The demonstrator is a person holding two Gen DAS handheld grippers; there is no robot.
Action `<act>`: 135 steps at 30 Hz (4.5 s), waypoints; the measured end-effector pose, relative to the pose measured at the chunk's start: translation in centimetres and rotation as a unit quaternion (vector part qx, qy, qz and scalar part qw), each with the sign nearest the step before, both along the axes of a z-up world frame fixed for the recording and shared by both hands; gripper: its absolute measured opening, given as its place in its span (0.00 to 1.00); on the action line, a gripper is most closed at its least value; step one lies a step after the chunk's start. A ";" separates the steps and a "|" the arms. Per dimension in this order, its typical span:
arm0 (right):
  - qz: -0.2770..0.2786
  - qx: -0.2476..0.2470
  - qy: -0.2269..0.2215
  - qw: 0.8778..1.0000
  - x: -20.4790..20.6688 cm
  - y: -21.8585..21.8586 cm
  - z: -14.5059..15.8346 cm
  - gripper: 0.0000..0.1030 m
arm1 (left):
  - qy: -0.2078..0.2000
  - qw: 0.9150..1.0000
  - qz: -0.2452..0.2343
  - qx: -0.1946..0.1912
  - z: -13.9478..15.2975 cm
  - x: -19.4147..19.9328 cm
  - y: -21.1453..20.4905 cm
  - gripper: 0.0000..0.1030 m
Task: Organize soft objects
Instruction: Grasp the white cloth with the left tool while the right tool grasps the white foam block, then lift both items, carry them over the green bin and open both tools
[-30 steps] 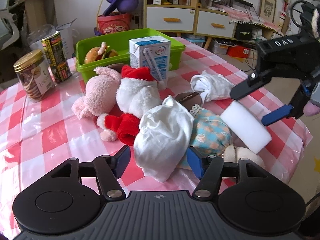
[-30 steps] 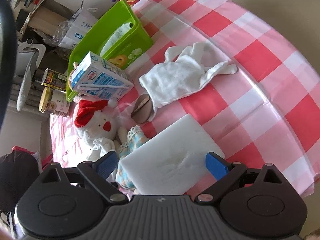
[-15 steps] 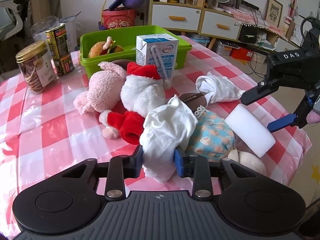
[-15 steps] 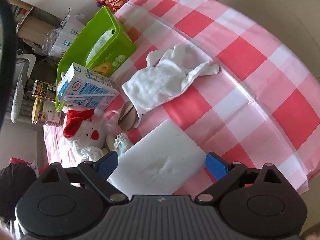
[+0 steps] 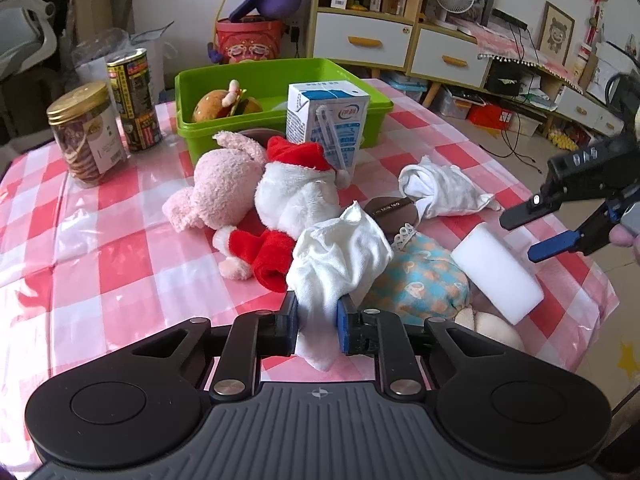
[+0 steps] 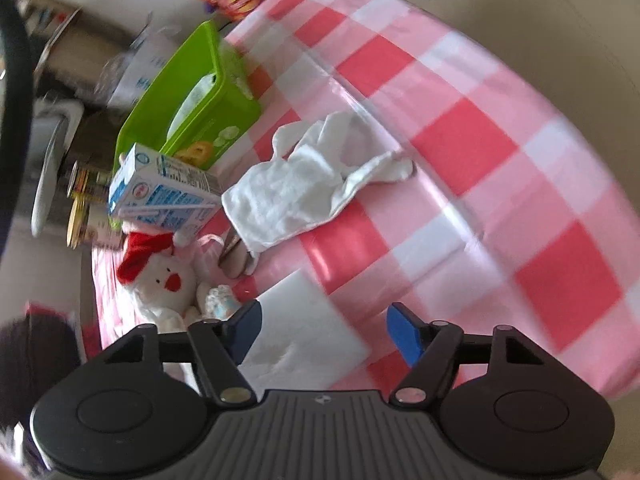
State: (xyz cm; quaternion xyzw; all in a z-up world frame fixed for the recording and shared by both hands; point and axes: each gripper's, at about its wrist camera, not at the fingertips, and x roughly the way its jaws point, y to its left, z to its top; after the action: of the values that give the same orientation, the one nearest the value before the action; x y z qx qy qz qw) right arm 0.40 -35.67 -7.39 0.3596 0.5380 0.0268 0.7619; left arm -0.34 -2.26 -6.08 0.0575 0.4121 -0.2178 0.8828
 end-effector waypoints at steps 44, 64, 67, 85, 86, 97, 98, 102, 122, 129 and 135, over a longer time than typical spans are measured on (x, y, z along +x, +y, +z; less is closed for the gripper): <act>0.168 0.045 -0.127 0.977 0.1 2.4 0.4 0.00 | 0.025 0.993 0.063 -0.096 3.3 0.8 3.3 0.15; 0.106 -0.014 -0.079 0.991 1.0 1.5 1.1 0.29 | 0.044 0.994 0.055 -0.086 2.7 1.2 2.7 0.15; 0.109 0.008 -0.073 0.991 0.7 1.2 0.8 0.33 | 0.045 0.994 0.055 -0.086 2.6 1.2 2.6 0.15; 0.064 0.117 -0.023 0.991 0.3 2.2 -0.9 0.00 | 0.038 0.994 0.064 -0.086 3.0 1.1 2.7 0.15; 0.061 0.115 -0.029 0.991 0.1 2.2 -0.6 0.00 | 0.037 0.993 0.066 -0.088 3.1 1.2 2.8 0.15; 0.017 0.136 -0.087 0.987 1.0 0.9 2.5 0.00 | 0.009 0.988 0.090 -0.126 4.9 2.7 3.9 0.15; 0.012 0.139 -0.098 0.985 1.3 0.9 2.8 0.00 | 0.004 0.987 0.092 -0.131 5.0 2.9 4.0 0.15; 0.000 0.164 -0.122 0.979 2.8 1.2 3.0 0.00 | -0.015 0.982 0.106 -0.157 4.9 4.3 4.6 0.15; -0.045 0.097 -0.224 0.969 17.3 2.4 6.4 0.00 | -0.087 0.985 0.100 -0.106 7.5 17.9 0.3 0.15; -0.031 -0.005 -0.210 0.977 22.9 3.7 5.3 0.00 | -0.061 0.992 0.104 -0.033 5.0 25.5 -2.6 0.15; 0.012 -0.084 -0.218 0.972 24.8 6.0 4.9 0.00 | -0.054 0.994 0.095 0.002 2.1 27.4 -3.5 0.15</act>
State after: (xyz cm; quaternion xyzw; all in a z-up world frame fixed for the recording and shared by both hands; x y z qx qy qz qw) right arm 25.21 -29.70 -2.53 0.2735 0.3635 0.0688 0.8879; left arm 27.09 -5.79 -3.95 0.0320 0.3683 -0.1290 0.9201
